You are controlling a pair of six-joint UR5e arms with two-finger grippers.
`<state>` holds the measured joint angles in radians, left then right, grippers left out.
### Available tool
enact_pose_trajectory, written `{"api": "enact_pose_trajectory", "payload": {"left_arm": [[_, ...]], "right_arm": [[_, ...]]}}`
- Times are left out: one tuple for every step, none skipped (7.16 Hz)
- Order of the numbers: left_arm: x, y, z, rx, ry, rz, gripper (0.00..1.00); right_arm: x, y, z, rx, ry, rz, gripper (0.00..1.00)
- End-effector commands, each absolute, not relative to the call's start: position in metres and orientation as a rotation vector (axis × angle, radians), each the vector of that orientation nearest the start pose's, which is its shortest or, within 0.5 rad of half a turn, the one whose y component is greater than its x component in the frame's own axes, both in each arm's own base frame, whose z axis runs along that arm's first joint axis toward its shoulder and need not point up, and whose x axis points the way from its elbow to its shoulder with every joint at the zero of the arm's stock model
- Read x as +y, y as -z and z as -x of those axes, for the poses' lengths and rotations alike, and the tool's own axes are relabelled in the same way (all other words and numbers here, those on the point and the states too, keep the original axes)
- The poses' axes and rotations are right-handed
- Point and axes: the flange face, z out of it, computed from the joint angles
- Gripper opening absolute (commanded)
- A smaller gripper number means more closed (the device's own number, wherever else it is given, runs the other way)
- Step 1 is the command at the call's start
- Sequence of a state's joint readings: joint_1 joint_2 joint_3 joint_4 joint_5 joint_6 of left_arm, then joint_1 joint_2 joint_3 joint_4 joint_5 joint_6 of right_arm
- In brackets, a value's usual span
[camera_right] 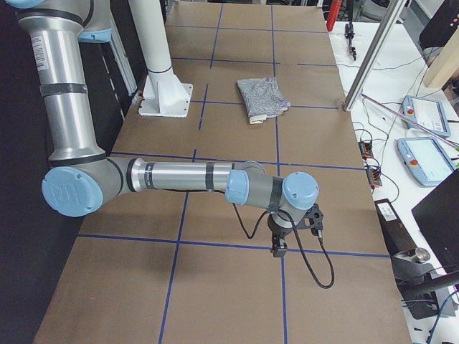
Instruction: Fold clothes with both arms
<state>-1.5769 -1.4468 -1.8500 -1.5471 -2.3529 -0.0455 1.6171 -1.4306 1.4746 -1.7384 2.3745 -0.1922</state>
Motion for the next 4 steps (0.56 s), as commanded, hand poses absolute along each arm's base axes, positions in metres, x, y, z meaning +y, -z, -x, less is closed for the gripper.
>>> {"api": "enact_pose_trajectory", "payload": {"left_arm": [[-0.443, -0.587, 0.065, 0.788, 0.001, -0.098, 1.00], [-0.443, -0.588, 0.065, 0.788, 0.001, -0.097, 1.00], [-0.443, -0.595, 0.065, 0.789, 0.004, -0.082, 1.00], [-0.444, -0.611, 0.065, 0.791, 0.016, -0.054, 1.00]], "right_arm": [[-0.538, -0.647, -0.085, -0.830, 0.083, 0.022, 1.00], [-0.538, -0.646, -0.085, -0.829, 0.084, 0.019, 1.00], [-0.538, -0.646, -0.085, -0.826, 0.083, 0.020, 1.00], [-0.538, -0.646, -0.085, -0.826, 0.083, 0.018, 1.00]]}}
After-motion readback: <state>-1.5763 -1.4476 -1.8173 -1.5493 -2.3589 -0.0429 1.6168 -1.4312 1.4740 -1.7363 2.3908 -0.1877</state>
